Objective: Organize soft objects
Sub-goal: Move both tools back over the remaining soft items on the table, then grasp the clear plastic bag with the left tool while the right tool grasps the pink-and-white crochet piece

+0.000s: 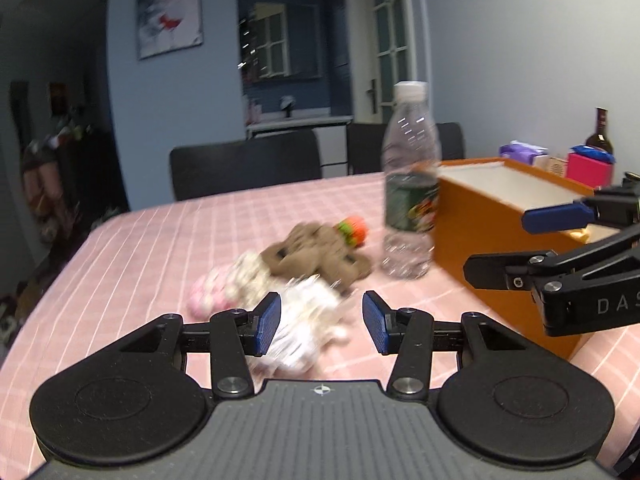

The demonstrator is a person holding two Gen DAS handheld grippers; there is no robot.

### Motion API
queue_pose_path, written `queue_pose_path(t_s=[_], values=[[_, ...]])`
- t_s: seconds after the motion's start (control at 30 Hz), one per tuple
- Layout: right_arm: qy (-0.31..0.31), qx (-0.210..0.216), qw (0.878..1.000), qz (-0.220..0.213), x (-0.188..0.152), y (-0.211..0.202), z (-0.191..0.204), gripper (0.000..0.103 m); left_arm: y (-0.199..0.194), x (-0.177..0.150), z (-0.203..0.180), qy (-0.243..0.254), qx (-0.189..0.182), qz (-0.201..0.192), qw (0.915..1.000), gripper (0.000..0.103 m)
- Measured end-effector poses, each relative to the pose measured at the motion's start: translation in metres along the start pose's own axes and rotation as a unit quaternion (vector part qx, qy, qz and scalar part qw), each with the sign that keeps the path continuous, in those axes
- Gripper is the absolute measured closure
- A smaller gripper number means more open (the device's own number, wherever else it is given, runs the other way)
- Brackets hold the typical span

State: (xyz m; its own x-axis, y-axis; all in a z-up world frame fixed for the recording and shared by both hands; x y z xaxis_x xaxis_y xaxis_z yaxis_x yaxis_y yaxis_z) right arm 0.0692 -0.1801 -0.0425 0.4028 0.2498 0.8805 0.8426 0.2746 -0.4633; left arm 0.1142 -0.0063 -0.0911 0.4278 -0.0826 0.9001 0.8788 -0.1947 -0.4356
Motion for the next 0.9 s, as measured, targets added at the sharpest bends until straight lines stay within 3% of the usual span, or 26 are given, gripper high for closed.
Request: queue_pose_path(t_s=[0.1, 0.13, 0.23, 0.37, 0.57, 0.73, 0.8, 0.9], values=[[0.019, 0.012, 1.000, -0.007, -0.012, 0.016, 0.009, 0.021, 0.001, -0.011, 0.015, -0.010, 0.004, 0.009, 0.9999, 0.046], [0.030, 0.014, 0.999, -0.003, -0.016, 0.022, 0.010, 0.021, 0.002, -0.014, 0.019, -0.013, 0.008, 0.013, 0.9998, 0.042], [-0.002, -0.006, 1.000, -0.014, -0.019, 0.035, 0.025, 0.021, 0.007, -0.017, 0.026, -0.014, 0.016, 0.019, 0.9996, 0.034], [-0.009, 0.005, 1.000, 0.013, -0.021, 0.055, 0.031, 0.026, 0.017, -0.014, 0.028, 0.040, 0.012, 0.020, 0.9989, 0.023], [-0.009, 0.004, 0.999, 0.045, -0.022, 0.083, 0.026, 0.030, 0.039, 0.000, 0.030, 0.108, -0.016, 0.035, 0.9934, 0.018], [0.002, 0.016, 0.998, 0.061, -0.022, 0.101, 0.021, 0.031, 0.067, 0.001, 0.040, 0.101, -0.066, 0.107, 0.9869, 0.016], [0.009, 0.019, 0.998, 0.067, -0.024, 0.107, 0.019, 0.031, 0.076, -0.003, 0.041, 0.114, -0.089, 0.137, 0.9801, 0.016], [0.021, 0.026, 0.997, 0.076, -0.025, 0.117, 0.015, 0.031, 0.088, -0.008, 0.041, 0.146, -0.096, 0.174, 0.9692, 0.007]])
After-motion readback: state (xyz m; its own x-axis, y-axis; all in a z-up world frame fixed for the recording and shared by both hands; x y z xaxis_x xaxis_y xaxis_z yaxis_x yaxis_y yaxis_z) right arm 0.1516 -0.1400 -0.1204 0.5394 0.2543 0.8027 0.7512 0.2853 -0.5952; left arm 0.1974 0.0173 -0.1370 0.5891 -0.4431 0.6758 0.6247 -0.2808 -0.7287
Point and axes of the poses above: each gripper's, at about its wrist camera, not at the fingertips, and y roughly the way its jaws point, z to its left, x to its top, the point moved 6 cm from there along y, roughly the way its jaws point, and after that the axes turned 5 degrees about -y, right-handed, at the moved point
